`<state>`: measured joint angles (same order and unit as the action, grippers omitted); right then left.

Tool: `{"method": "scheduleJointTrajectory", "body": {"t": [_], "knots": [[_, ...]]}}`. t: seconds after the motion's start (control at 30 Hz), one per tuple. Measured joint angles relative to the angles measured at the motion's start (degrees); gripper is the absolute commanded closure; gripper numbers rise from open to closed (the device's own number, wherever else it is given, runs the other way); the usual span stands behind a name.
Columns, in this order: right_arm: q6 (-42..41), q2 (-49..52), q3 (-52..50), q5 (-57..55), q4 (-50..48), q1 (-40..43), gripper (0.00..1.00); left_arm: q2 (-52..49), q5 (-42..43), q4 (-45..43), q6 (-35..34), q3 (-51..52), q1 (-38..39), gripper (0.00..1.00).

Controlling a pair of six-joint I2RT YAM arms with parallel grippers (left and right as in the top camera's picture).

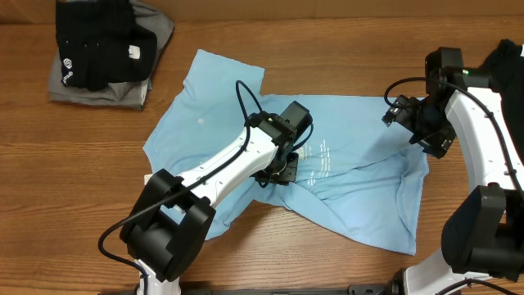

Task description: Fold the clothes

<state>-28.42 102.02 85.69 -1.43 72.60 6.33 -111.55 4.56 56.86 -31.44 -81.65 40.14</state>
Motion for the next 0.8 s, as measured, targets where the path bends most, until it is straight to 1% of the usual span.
{"method": "scheduleJointTrajectory", "body": {"t": [0.5,0.8], "knots": [[0.6,0.0,0.0,0.0,0.0,0.0,0.0,-0.7,-0.1,-3.0,-7.3,0.0,0.0,0.69],[1.2,0.0,0.0,0.0,0.0,0.0,0.0,-0.7,-0.5,-3.1,-7.7,0.0,0.0,0.69]]}}
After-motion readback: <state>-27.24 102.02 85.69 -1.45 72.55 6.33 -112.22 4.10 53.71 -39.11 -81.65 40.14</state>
